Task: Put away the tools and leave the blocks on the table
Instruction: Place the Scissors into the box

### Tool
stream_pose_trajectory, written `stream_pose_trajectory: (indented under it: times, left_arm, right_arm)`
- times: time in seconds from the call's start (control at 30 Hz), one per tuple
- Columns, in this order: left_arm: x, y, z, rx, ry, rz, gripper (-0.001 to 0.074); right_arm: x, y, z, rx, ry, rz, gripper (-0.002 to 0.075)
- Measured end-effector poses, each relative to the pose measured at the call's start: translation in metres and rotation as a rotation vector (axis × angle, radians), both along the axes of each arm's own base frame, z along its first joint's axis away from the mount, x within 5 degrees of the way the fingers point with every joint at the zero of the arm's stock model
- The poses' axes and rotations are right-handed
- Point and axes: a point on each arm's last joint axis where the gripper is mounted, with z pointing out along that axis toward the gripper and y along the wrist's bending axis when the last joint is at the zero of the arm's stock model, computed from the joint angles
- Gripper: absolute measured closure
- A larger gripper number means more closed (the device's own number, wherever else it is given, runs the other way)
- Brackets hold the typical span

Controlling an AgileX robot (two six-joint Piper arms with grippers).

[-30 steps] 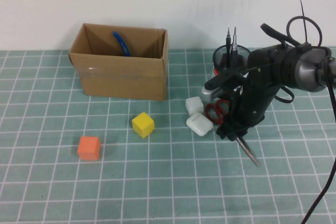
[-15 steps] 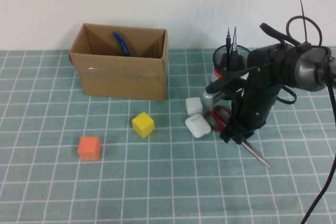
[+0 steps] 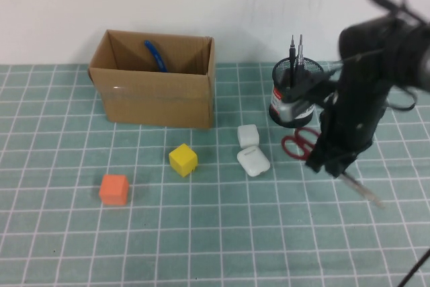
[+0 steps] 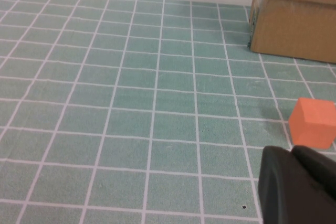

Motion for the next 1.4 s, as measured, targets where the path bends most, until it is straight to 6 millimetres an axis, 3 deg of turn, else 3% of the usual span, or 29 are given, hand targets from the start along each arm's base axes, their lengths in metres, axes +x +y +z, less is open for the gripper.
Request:
stream_pose_trajectory:
  times: [0.13, 0.27, 0.47, 0.5, 0.53, 0.57, 0.73, 0.93, 1.13, 1.4]
  left_arm:
    - [0.0, 0.0, 0.0, 0.0, 0.0, 0.0, 0.0738]
    - [0.0, 0.0, 0.0, 0.0, 0.0, 0.0, 0.0738]
    - [0.0, 0.0, 0.0, 0.0, 0.0, 0.0, 0.0738]
    - [0.0, 0.0, 0.0, 0.0, 0.0, 0.0, 0.0738]
    - [0.0, 0.0, 0.0, 0.0, 0.0, 0.0, 0.0738]
    - [0.0, 0.0, 0.0, 0.0, 0.0, 0.0, 0.0738]
    - [0.0, 0.0, 0.0, 0.0, 0.0, 0.0, 0.0738]
    - [0.0, 0.0, 0.0, 0.0, 0.0, 0.0, 0.0738]
    - [0.0, 0.0, 0.0, 0.0, 0.0, 0.0, 0.0738]
    - [0.0, 0.0, 0.0, 0.0, 0.0, 0.0, 0.0738]
  right_arm:
    - [-0.007, -0.002, 0.041, 0.008, -0.068, 0.108, 0.0669]
    - [0.003, 0.008, 0.089, 0.04, -0.21, 0.223, 0.0669]
    - [0.03, 0.04, 0.141, 0.066, -0.435, 0.413, 0.0669]
    - [0.03, 0.062, 0.139, 0.073, -0.445, 0.477, 0.0669]
    - [0.037, 0.055, 0.149, 0.074, -0.484, 0.467, 0.0669]
    - [0.04, 0.063, 0.152, 0.078, -0.509, 0.496, 0.0669]
    - [0.057, 0.104, 0.146, 0.099, -0.587, 0.6, 0.0669]
    - [0.072, 0.139, 0.117, 0.118, -0.613, 0.669, 0.0669]
    - [0.079, 0.163, 0.102, 0.188, -0.695, 0.699, 0.0669]
    - [0.085, 0.179, 0.11, 0.233, -0.884, 0.732, 0.0669]
